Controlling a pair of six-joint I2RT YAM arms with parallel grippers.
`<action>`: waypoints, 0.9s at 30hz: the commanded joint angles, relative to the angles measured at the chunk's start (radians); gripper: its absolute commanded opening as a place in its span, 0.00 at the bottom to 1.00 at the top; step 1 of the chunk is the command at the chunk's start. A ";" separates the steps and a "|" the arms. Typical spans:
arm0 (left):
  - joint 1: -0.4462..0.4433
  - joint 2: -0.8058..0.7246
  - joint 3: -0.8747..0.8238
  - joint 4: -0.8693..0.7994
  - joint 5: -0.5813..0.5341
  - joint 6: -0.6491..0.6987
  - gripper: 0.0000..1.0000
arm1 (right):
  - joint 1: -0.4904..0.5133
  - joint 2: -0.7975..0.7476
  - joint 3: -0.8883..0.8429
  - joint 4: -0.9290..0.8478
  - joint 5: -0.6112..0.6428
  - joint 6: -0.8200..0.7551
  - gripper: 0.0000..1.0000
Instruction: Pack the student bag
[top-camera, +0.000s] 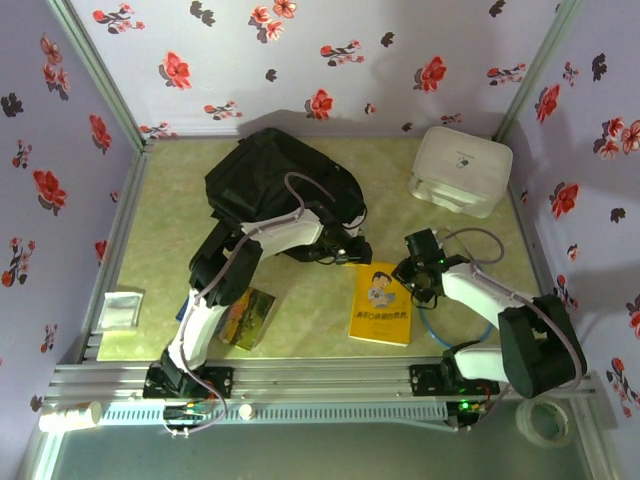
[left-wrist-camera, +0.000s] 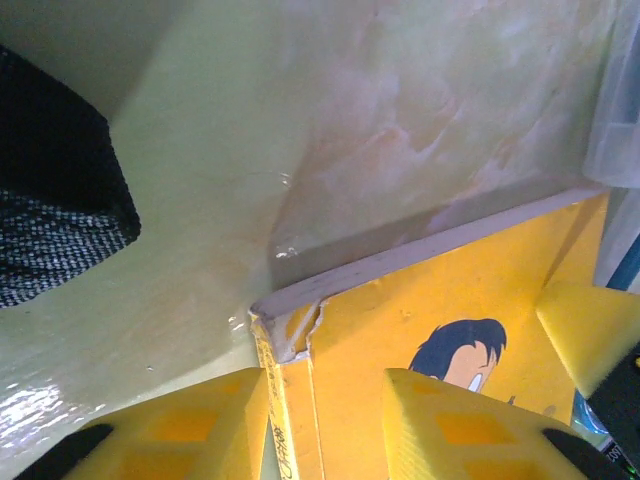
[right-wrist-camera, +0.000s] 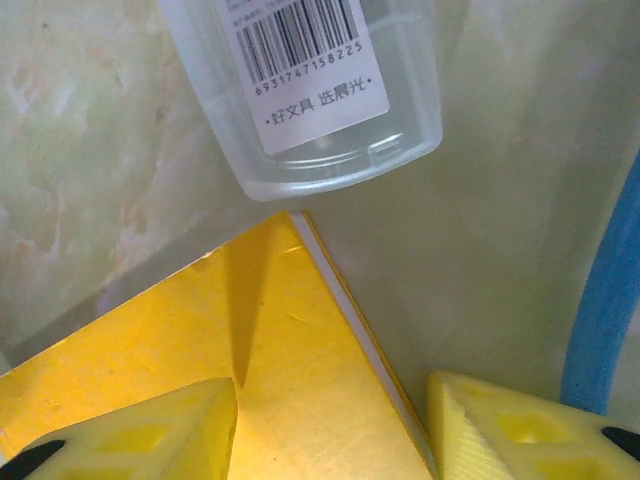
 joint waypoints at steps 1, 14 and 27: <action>-0.004 -0.038 -0.045 -0.005 -0.020 -0.003 0.38 | 0.016 -0.036 0.033 -0.108 0.026 -0.066 0.55; -0.058 -0.112 -0.182 0.026 0.027 -0.103 0.44 | 0.046 -0.102 -0.039 -0.150 -0.122 -0.123 0.46; -0.074 -0.033 -0.119 0.011 0.075 -0.109 0.44 | 0.059 -0.023 -0.067 -0.061 -0.155 -0.097 0.38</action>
